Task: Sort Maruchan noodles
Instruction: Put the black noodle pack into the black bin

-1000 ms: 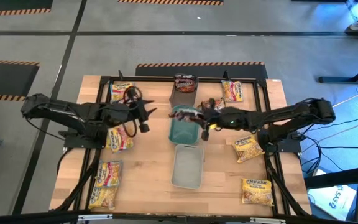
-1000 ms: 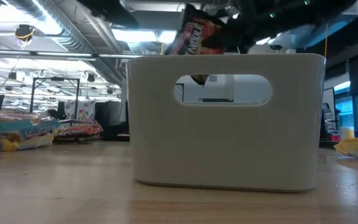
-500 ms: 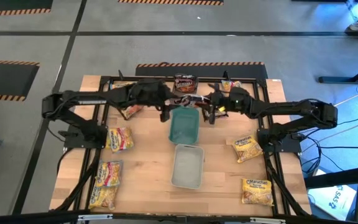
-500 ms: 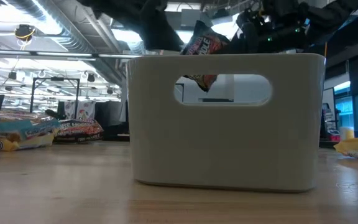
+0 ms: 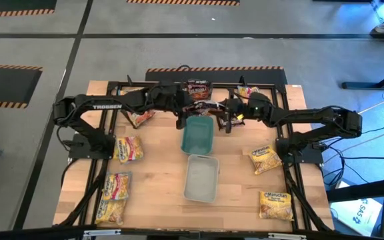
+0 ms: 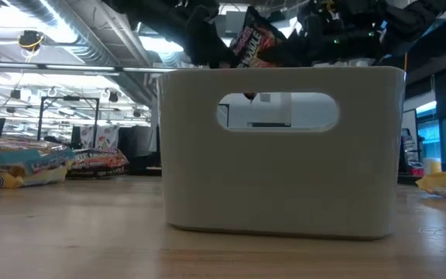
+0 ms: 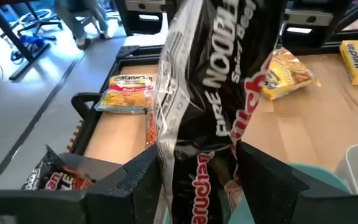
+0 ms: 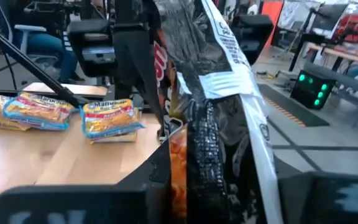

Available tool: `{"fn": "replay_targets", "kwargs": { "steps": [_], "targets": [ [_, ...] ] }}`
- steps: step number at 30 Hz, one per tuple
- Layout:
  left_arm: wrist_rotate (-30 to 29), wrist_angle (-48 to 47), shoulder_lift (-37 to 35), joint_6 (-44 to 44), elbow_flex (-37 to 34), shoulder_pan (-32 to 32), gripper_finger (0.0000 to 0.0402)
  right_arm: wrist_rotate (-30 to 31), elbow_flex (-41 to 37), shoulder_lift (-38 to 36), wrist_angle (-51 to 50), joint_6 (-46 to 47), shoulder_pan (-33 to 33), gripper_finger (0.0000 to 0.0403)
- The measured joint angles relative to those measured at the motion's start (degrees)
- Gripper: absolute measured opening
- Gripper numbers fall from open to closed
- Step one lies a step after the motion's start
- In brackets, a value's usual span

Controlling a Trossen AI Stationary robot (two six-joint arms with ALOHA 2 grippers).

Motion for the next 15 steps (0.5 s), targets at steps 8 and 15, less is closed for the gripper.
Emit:
{"fn": "replay_targets", "kwargs": {
  "steps": [8,15],
  "targets": [
    [3.3,4.2,1.1,0.6,0.0,1.9,0.0192,0.0,0.0,0.0,4.0,-1.0,-0.1,0.0089],
    [5.7,5.8,2.0,1.0,-0.1,2.2,0.0168,0.6,0.1,1.5,5.1,-0.9,0.0,0.0094]
  ]
}}
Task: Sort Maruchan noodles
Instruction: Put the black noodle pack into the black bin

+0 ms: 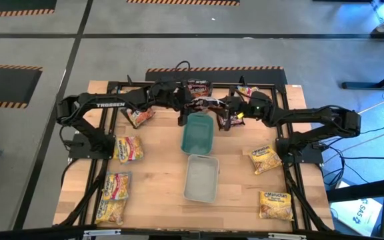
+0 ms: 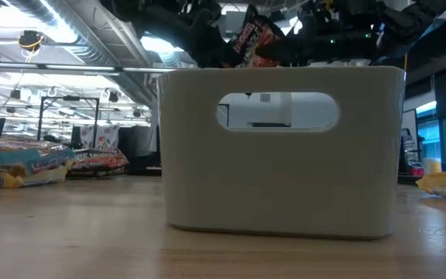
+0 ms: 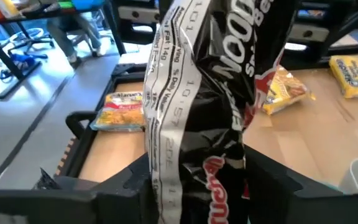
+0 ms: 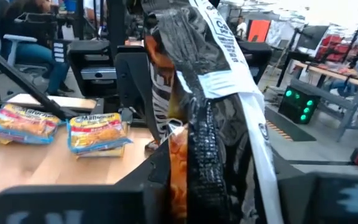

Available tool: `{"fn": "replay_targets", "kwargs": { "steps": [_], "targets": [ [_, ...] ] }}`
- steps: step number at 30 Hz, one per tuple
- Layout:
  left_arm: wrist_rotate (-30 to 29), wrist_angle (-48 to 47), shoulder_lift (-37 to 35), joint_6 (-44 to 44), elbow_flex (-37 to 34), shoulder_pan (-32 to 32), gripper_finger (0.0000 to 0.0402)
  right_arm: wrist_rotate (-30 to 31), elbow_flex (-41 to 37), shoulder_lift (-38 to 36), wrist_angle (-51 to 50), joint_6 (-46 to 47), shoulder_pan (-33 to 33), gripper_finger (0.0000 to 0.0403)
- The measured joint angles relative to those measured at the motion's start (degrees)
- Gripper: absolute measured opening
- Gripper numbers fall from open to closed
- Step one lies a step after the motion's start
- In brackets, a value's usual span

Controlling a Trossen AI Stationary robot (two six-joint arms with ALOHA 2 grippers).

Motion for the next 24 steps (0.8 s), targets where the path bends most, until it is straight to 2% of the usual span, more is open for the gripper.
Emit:
{"fn": "replay_targets", "kwargs": {
  "steps": [6,11,18,24],
  "targets": [
    [-1.4,0.0,-0.3,0.1,0.0,0.3,0.0110,1.6,0.0,0.5,0.3,1.3,0.0,0.0098],
    [-1.2,-0.2,-0.5,0.6,0.0,1.4,0.0081,2.6,0.0,0.3,-0.6,0.9,0.0,0.0141],
    [-3.6,-2.8,-1.2,3.6,0.1,4.4,0.0075,10.3,0.0,-6.9,-15.9,-1.6,0.0,0.0216],
    [-5.8,-3.7,-1.2,7.4,0.1,8.3,0.0074,16.4,0.0,-13.8,-31.1,0.6,0.0,0.0241]
  ]
}}
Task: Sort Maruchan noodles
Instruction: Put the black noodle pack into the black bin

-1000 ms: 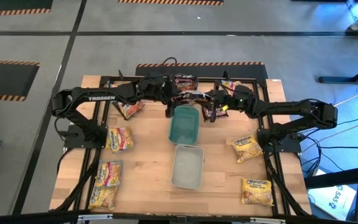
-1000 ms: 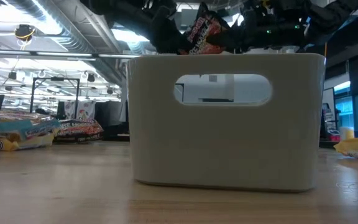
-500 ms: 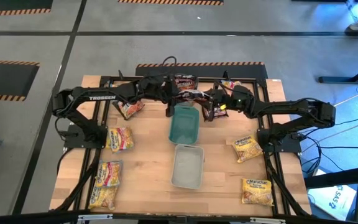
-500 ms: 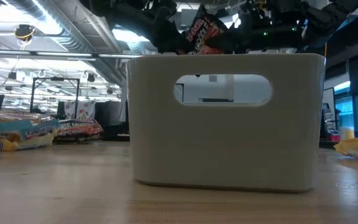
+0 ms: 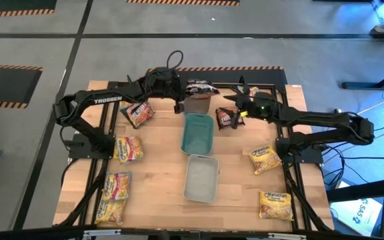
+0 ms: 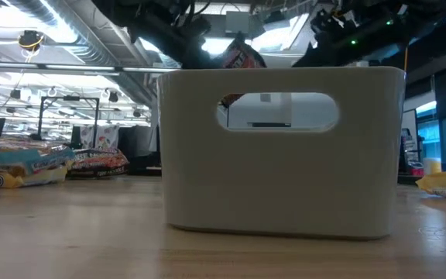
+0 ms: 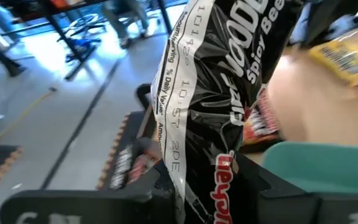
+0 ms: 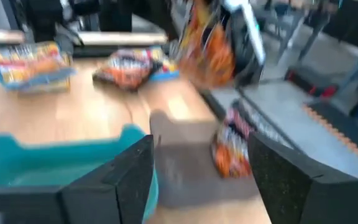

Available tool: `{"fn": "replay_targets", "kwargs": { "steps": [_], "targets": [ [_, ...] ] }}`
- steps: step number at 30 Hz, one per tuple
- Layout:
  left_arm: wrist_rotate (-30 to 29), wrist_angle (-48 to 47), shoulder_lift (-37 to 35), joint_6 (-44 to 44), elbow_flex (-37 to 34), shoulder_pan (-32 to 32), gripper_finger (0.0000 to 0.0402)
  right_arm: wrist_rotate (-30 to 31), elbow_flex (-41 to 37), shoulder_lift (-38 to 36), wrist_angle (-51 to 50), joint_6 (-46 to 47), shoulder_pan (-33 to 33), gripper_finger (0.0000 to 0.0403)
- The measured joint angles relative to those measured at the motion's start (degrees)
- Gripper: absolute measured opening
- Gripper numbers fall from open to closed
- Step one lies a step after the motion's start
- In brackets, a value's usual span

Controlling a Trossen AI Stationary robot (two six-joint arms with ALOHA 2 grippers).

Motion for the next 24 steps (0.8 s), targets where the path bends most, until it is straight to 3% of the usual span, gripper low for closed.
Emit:
{"fn": "replay_targets", "kwargs": {
  "steps": [6,13,20,24],
  "targets": [
    [0.2,-3.1,2.0,3.8,2.9,4.3,0.0074,0.1,0.0,-0.8,-5.5,4.1,0.0,0.0243],
    [-3.5,-26.7,11.8,8.7,19.3,6.2,0.0074,0.7,0.0,0.8,-6.0,4.1,0.0,0.0244],
    [-2.8,-39.9,22.2,9.1,31.9,6.9,0.0074,0.7,0.0,1.2,-6.3,4.1,0.0,0.0244],
    [-0.9,-43.3,26.7,8.9,35.3,6.8,0.0074,0.7,0.0,1.2,-6.3,4.2,0.0,0.0244]
  ]
}}
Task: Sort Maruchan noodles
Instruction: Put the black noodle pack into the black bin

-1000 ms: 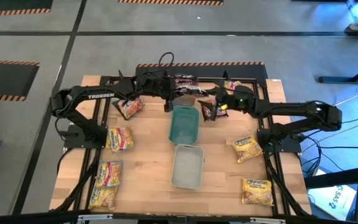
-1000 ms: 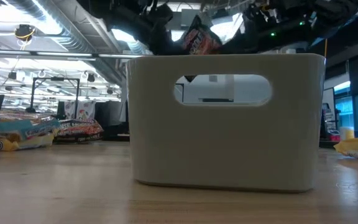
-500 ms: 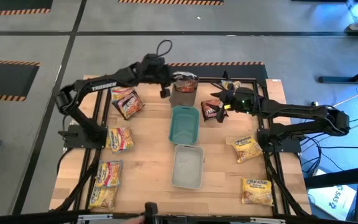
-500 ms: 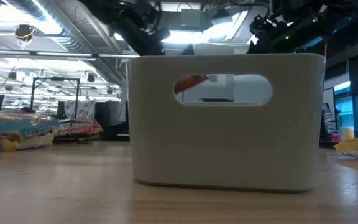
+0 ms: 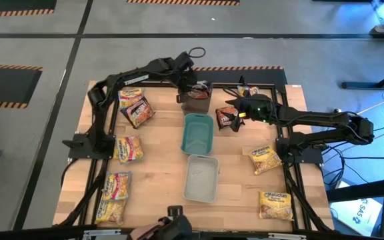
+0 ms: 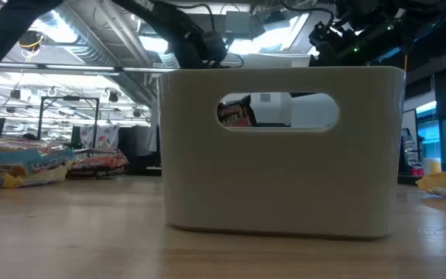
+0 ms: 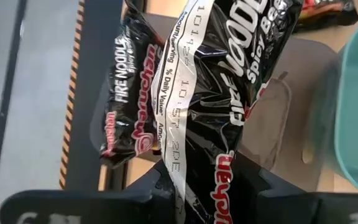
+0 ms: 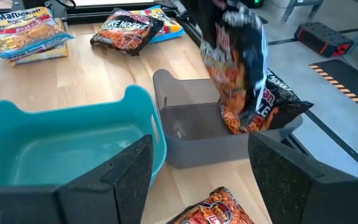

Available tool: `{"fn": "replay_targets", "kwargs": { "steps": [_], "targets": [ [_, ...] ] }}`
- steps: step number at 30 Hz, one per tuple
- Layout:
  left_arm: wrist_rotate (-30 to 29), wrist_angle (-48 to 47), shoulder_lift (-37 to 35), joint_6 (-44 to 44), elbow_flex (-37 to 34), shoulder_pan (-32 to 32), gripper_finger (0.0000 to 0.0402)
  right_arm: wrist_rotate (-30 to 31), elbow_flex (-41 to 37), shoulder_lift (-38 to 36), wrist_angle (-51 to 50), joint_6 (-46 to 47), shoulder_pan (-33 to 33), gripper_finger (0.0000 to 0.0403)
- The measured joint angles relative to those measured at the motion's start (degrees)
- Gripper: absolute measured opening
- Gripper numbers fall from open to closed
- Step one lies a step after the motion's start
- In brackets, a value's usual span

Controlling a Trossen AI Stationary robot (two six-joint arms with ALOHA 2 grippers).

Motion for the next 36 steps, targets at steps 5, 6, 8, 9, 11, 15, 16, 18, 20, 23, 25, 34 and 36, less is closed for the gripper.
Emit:
{"fn": "replay_targets", "kwargs": {
  "steps": [5,6,8,9,11,15,16,18,20,23,25,34,36],
  "targets": [
    [0.9,1.4,2.8,-0.1,0.8,0.0,0.0074,0.0,0.0,0.0,-0.2,0.1,0.0,0.0244],
    [1.6,1.3,3.2,-0.1,0.8,0.0,0.0074,0.0,0.0,0.0,-0.2,0.1,0.0,0.0244],
    [2.5,1.4,3.6,-0.2,0.8,0.0,0.0074,-0.2,0.0,0.0,-0.2,0.1,0.0,0.0244],
    [2.6,1.5,3.9,-0.2,0.9,0.0,0.0074,-0.3,0.0,0.0,-0.2,0.1,0.0,0.0244],
    [2.4,0.9,4.2,-0.3,0.9,0.0,0.0074,-0.5,0.0,0.0,-0.2,0.4,0.0,0.0244],
    [2.1,1.6,5.1,-0.2,0.8,0.3,0.0074,-0.6,0.0,0.0,-0.2,2.2,0.0,0.0244],
    [2.2,1.4,5.3,-0.2,0.8,0.5,0.0074,-0.8,0.0,0.0,-0.2,2.6,0.0,0.0244],
    [2.0,2.6,6.2,-0.2,0.8,0.6,0.0074,-1.6,0.0,0.0,-0.2,2.9,0.0,0.0244],
    [1.6,2.4,7.4,-0.2,0.8,0.8,0.0074,-1.7,0.0,0.0,-0.2,2.9,0.0,0.0244],
    [1.0,3.0,9.0,0.0,0.8,0.9,0.0074,-1.7,0.0,0.0,-0.1,2.9,0.0,0.0244],
    [0.5,3.7,10.0,-0.2,0.8,0.8,0.0074,-1.7,0.0,0.0,0.0,2.9,0.0,0.0244],
    [-11.8,7.7,10.7,0.1,0.7,-2.0,0.0108,-2.6,0.0,0.0,-0.1,2.9,0.0,0.0244],
    [-12.4,7.2,10.7,1.3,0.7,-2.5,0.0115,-2.6,0.0,0.0,-0.1,2.8,0.0,0.0244]
  ]
}}
